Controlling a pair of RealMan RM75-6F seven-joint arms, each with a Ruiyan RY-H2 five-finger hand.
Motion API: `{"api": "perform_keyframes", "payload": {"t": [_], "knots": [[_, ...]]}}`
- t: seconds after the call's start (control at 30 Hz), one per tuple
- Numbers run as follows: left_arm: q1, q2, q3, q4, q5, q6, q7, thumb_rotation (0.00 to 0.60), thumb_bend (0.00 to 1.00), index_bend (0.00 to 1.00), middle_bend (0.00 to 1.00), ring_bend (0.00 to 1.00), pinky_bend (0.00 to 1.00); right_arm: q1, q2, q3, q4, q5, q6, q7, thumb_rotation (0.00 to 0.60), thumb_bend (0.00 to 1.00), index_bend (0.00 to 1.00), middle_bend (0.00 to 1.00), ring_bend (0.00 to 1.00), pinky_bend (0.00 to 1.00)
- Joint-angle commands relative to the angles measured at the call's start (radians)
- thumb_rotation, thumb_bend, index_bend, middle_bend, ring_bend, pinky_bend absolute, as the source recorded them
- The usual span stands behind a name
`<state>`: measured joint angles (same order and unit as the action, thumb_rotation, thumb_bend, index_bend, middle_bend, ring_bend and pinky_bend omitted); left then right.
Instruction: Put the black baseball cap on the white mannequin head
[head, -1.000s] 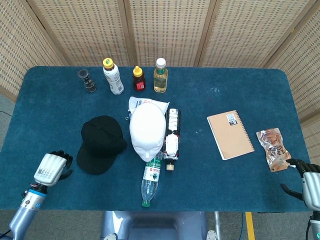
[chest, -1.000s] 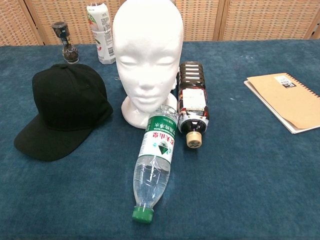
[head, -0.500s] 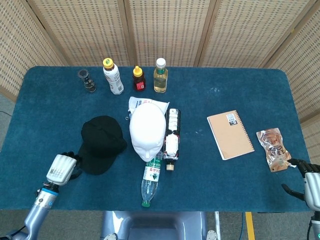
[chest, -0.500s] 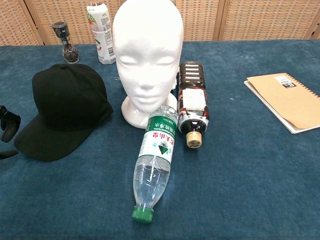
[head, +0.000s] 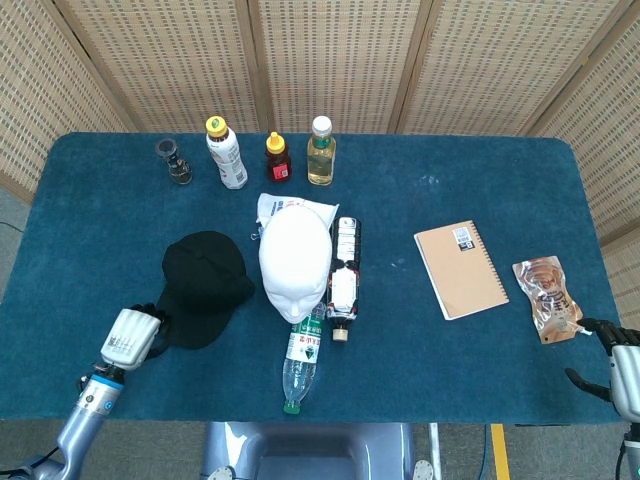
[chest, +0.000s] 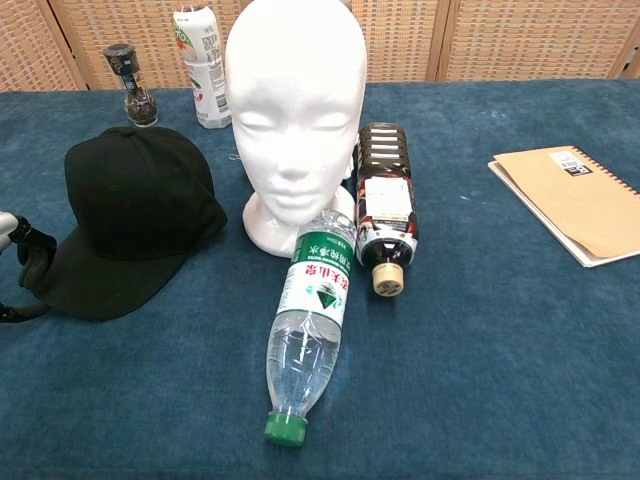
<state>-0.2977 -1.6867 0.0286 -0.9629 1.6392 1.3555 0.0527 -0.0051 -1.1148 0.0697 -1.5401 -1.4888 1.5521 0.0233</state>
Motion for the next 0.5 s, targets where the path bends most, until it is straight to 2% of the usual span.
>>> {"api": "perform_keyframes", "payload": {"t": [0.03,0.37,0.5], "knots": [[-0.004,-0.013,-0.001,0.015,0.0,0.002,-0.002,0.6,0.16,0.68,0.65,0.48,0.61,-0.001,0.0,0.0,0.0,0.001,0.0,0.001,0.6,0.09,0.31,0.37,0.41,0.32],[-0.033,-0.091,-0.035,0.098,0.011,0.066,-0.041,0.6,0.16,0.68,0.65,0.47,0.61,-0.002,0.001,0.003,0.001,0.001,0.004,0.002,0.6,0.09,0.31,0.37,0.41,0.32],[-0.055,-0.129,-0.056,0.136,0.01,0.087,-0.077,0.6,0.16,0.65,0.59,0.41,0.58,-0.003,0.002,0.004,0.001,-0.001,0.009,0.003,0.6,0.09,0.31,0.37,0.41,0.32]]}}
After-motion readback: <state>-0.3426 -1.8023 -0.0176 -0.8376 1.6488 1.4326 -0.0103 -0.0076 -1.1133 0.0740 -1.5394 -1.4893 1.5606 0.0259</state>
